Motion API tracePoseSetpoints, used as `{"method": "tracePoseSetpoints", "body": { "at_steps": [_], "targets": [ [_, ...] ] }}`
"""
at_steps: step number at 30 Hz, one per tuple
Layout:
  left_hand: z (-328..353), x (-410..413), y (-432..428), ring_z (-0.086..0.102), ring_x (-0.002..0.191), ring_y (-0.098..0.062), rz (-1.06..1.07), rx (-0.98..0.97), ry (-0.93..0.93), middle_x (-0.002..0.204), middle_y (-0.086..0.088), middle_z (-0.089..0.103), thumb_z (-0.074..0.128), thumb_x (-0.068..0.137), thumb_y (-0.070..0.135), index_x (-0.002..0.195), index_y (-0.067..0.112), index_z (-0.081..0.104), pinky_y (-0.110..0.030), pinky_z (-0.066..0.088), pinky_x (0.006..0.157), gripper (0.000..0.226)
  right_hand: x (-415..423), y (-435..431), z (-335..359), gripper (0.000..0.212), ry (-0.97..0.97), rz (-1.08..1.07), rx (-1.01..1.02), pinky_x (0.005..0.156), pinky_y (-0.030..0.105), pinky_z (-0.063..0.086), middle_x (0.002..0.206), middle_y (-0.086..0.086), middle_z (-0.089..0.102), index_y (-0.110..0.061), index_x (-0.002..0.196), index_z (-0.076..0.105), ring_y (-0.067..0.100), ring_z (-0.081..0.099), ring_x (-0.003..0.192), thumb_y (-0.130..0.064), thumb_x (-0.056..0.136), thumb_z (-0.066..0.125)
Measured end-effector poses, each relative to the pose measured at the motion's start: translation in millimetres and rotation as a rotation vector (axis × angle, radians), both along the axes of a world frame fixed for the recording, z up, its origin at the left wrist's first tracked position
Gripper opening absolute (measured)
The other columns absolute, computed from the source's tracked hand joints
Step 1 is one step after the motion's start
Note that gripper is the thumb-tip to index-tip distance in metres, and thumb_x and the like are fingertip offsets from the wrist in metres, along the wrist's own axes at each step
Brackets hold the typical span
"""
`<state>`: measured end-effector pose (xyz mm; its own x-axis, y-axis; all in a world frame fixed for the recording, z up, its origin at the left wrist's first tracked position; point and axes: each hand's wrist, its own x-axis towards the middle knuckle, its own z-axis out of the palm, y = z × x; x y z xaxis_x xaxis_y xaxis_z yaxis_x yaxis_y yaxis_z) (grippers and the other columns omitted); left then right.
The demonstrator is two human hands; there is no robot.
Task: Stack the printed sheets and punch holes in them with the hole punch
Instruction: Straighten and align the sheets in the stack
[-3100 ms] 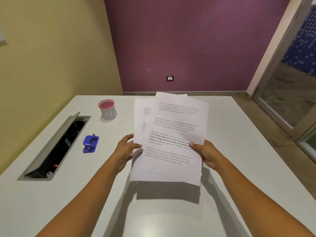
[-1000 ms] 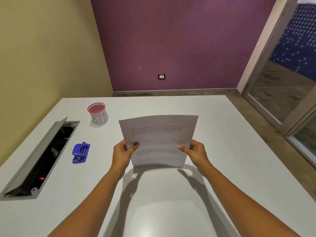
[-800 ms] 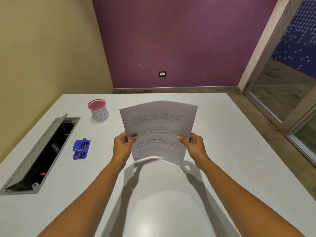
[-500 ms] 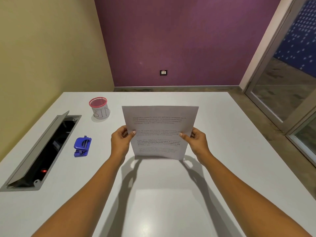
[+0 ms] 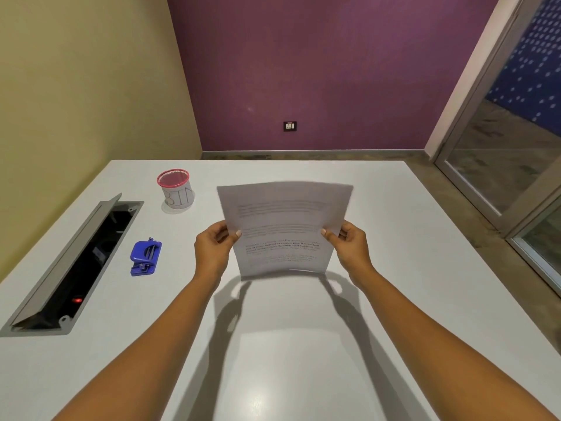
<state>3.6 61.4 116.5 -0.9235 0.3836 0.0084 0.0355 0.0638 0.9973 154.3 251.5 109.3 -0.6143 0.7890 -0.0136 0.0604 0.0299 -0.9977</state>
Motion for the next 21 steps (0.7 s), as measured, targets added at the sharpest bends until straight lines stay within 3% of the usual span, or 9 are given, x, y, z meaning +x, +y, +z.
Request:
{"method": "tracePoseSetpoints", "body": {
  "at_steps": [2, 5, 12, 17, 21],
  "targets": [
    [-6, 1, -2, 0.062, 0.091, -0.015, 0.007, -0.043, -0.017, 0.101, -0.003, 0.066, 0.061, 0.083, 0.0, 0.106, 0.006, 0.065, -0.021, 0.046, 0.082, 0.023, 2, -1, -6, 0.025, -0.051, 0.004, 0.023, 0.068, 0.013, 0.047, 0.099, 0.0, 0.066, -0.01, 0.11, 0.062, 0.01, 0.062, 0.084, -0.012, 0.085, 0.064],
    [-9, 1, -3, 0.06, 0.088, -0.016, 0.02, -0.082, -0.003, 0.099, -0.006, 0.067, 0.059, 0.085, 0.0, 0.101, 0.005, 0.067, -0.014, 0.044, 0.073, 0.019, 2, -2, -11, 0.019, -0.104, -0.01, 0.061, 0.078, 0.024, 0.046, 0.1, 0.006, 0.067, -0.006, 0.105, 0.064, 0.019, 0.061, 0.09, -0.01, 0.087, 0.06],
    [5, -3, -1, 0.062, 0.082, -0.017, 0.008, -0.017, 0.046, 0.094, -0.005, 0.068, 0.058, 0.084, -0.002, 0.093, 0.014, 0.066, -0.015, 0.046, 0.073, 0.019, -3, -1, 2, 0.017, -0.02, -0.031, 0.069, 0.067, 0.013, 0.046, 0.091, -0.003, 0.067, -0.013, 0.104, 0.065, 0.003, 0.062, 0.08, -0.011, 0.088, 0.058],
    [-2, 1, -3, 0.061, 0.094, -0.015, -0.024, -0.076, 0.013, 0.106, 0.0, 0.064, 0.059, 0.084, -0.001, 0.112, 0.007, 0.062, -0.023, 0.045, 0.085, 0.029, 3, -3, -5, 0.025, -0.054, -0.019, 0.078, 0.075, 0.017, 0.047, 0.101, -0.002, 0.066, -0.01, 0.112, 0.061, 0.012, 0.062, 0.089, -0.013, 0.087, 0.061],
    [-5, 5, -1, 0.061, 0.088, -0.017, 0.001, -0.109, 0.027, 0.098, 0.0, 0.066, 0.057, 0.086, 0.001, 0.105, 0.006, 0.066, -0.025, 0.046, 0.082, 0.021, 3, -4, -12, 0.018, -0.095, -0.042, 0.073, 0.074, 0.018, 0.045, 0.101, 0.0, 0.065, -0.008, 0.106, 0.062, 0.017, 0.06, 0.09, -0.011, 0.09, 0.056]
  ]
}}
